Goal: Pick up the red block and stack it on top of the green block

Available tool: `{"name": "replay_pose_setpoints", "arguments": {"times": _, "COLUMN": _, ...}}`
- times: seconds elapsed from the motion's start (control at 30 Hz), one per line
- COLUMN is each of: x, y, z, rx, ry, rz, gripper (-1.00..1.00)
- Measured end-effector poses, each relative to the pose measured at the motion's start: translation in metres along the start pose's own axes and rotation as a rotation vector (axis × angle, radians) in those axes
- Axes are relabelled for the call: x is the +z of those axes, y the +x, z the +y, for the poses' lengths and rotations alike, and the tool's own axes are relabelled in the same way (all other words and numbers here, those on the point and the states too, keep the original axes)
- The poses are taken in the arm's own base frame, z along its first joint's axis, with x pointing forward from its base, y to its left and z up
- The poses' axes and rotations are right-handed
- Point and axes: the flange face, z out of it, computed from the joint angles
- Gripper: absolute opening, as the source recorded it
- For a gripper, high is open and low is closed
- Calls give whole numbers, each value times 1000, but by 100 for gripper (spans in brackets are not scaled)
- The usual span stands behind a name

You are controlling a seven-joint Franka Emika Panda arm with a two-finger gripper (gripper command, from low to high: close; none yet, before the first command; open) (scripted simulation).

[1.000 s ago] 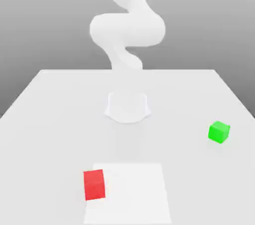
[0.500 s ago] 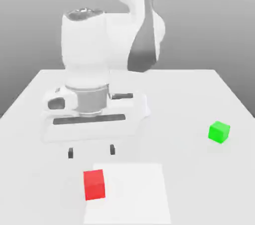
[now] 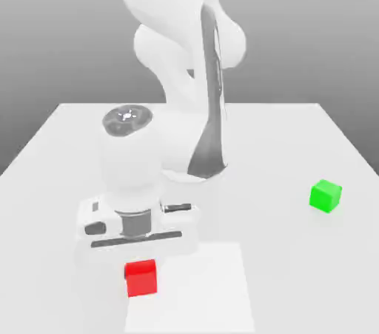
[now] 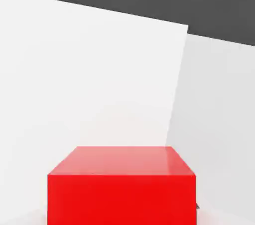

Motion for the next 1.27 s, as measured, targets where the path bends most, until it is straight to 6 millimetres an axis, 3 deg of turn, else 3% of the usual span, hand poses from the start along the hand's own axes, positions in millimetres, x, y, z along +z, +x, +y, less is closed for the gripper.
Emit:
{"name": "replay_pose_setpoints", "arguments": {"times": 0.1, "x": -31, "y": 0, "z": 0, "rx": 0, "ry": 1, "rz": 0, "gripper": -100}}
{"name": "replay_pose_setpoints", "arguments": {"times": 0.13, "x": -39, "y": -4, "z": -6, "rx": -5, "ry": 3, "rz": -2, "gripper": -100}}
{"name": "replay_pose_setpoints", "arguments": {"times": 0.17, "x": -45, "y": -15, "z": -25, "rx": -28, "ry": 9, "rz": -4, "gripper": -100}}
{"name": "replay_pose_setpoints", "arguments": {"times": 0.27, "x": -55, "y": -66, "z": -91, "rx": -114, "ry": 28, "rz": -14, "gripper": -100}}
{"name": "replay_pose_setpoints", "arguments": {"times": 0.37, "x": -64, "y": -124, "z": -141, "rx": -179, "ry": 39, "rz": -25, "gripper": -100}}
{"name": "replay_pose_setpoints", "arguments": {"times": 0.53, "x": -75, "y": -222, "z": -188, "rx": -251, "ry": 41, "rz": -37, "gripper": -100}}
{"name": "replay_pose_setpoints", "arguments": {"times": 0.7, "x": -82, "y": -327, "z": -205, "rx": -330, "ry": 26, "rz": -31, "gripper": -100}}
{"name": "replay_pose_setpoints", "arguments": {"times": 0.83, "x": -83, "y": -411, "z": -196, "rx": -406, "ry": 7, "rz": -10, "gripper": -100}}
{"name": "replay_pose_setpoints", "arguments": {"times": 0.87, "x": -81, "y": -423, "z": -193, "rx": -417, "ry": 4, "rz": -4, "gripper": -100}}
{"name": "replay_pose_setpoints", "arguments": {"times": 1.13, "x": -28, "y": -432, "z": -192, "rx": -421, "ry": 2, "rz": 7, "gripper": -100}}
{"name": "replay_pose_setpoints", "arguments": {"times": 1.17, "x": -20, "y": -432, "z": -191, "rx": -421, "ry": 2, "rz": 4, "gripper": 100}}
{"name": "replay_pose_setpoints", "arguments": {"times": 1.27, "x": -21, "y": -432, "z": -191, "rx": -421, "ry": 2, "rz": 4, "gripper": 100}}
